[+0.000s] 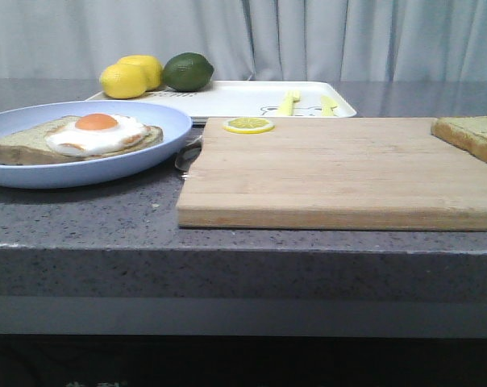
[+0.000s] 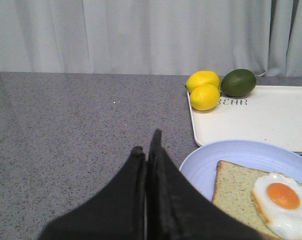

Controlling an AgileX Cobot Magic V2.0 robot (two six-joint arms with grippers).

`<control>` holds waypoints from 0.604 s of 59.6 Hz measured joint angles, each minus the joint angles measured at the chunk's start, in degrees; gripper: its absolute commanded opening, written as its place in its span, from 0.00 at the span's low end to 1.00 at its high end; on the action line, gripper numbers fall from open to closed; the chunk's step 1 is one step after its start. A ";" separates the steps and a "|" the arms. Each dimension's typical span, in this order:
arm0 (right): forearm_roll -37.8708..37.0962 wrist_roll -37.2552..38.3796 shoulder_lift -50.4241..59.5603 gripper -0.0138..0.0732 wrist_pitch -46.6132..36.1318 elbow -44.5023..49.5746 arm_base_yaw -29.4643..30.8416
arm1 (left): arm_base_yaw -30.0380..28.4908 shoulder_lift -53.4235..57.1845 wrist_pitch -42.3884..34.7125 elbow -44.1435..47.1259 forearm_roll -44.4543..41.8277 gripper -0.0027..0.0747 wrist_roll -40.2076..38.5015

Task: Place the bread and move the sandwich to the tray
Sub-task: 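Grasp the bread slice edge with the right gripper and lift it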

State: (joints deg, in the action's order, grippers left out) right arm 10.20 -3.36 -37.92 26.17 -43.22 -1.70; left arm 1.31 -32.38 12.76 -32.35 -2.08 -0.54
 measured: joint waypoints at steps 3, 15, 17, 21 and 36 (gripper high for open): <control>0.00 0.00 0.00 0.73 0.29 0.00 0.00 | 0.00 0.00 0.00 0.00 0.25 0.28 0.00; 0.00 0.00 0.00 0.91 1.64 0.00 0.00 | 0.00 0.00 0.00 0.00 0.57 0.84 0.08; 0.00 0.00 0.00 0.91 1.64 0.00 0.00 | 0.00 0.00 0.00 0.00 0.57 0.89 0.08; -0.13 0.00 0.00 0.91 1.76 0.00 0.00 | 0.00 0.00 0.00 0.00 0.57 0.92 0.08; -6.21 2.97 -8.22 0.89 11.64 -6.73 2.77 | 0.00 0.00 0.00 0.00 0.57 0.91 0.08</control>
State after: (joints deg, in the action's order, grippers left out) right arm 3.99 -0.38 -46.14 37.82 -49.95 1.07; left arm 1.31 -32.38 12.76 -32.35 -1.52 -0.46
